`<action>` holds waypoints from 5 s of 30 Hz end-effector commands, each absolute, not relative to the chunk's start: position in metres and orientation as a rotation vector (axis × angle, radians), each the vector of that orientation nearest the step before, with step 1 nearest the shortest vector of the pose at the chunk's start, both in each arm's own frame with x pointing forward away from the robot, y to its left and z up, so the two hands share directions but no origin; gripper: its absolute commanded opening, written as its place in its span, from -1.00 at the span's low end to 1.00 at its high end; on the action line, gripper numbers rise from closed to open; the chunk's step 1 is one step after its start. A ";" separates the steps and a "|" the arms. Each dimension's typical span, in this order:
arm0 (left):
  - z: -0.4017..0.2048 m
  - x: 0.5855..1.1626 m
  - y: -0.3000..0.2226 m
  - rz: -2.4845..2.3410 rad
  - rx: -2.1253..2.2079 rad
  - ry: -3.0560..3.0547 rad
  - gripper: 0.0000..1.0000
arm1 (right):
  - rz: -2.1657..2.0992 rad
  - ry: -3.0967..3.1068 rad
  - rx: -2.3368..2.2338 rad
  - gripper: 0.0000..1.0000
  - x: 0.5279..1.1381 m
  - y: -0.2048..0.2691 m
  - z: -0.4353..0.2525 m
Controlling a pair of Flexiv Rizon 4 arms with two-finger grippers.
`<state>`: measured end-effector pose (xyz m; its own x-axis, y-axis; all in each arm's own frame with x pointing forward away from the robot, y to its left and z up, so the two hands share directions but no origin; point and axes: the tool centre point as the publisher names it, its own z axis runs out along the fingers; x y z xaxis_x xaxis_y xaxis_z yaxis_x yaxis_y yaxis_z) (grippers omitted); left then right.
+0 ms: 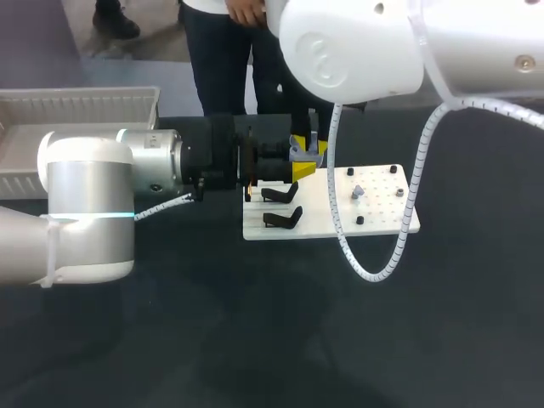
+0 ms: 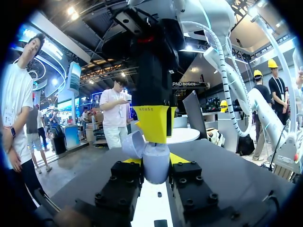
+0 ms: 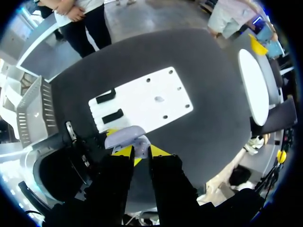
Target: Pick up each earbud case from the left stands, insert the matching earbuds, close the lid, and place the case in the box.
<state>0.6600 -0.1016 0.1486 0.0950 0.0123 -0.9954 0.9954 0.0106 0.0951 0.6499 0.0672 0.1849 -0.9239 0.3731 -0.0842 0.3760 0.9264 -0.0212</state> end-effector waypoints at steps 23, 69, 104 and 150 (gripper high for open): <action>0.148 0.658 -0.102 -1.121 1.248 1.148 -1.00 | 0.176 2.943 0.233 0.68 0.620 0.046 0.213; 0.148 0.658 -0.102 -1.121 1.248 1.148 -1.00 | 0.403 2.816 0.275 1.00 0.672 -0.030 0.145; 0.148 0.658 -0.102 -1.121 1.248 1.148 -1.00 | 0.453 2.880 0.501 0.51 0.703 -0.021 0.039; 0.148 0.658 -0.102 -1.121 1.248 1.148 -1.00 | 0.495 2.905 0.520 -0.30 0.706 -0.014 0.030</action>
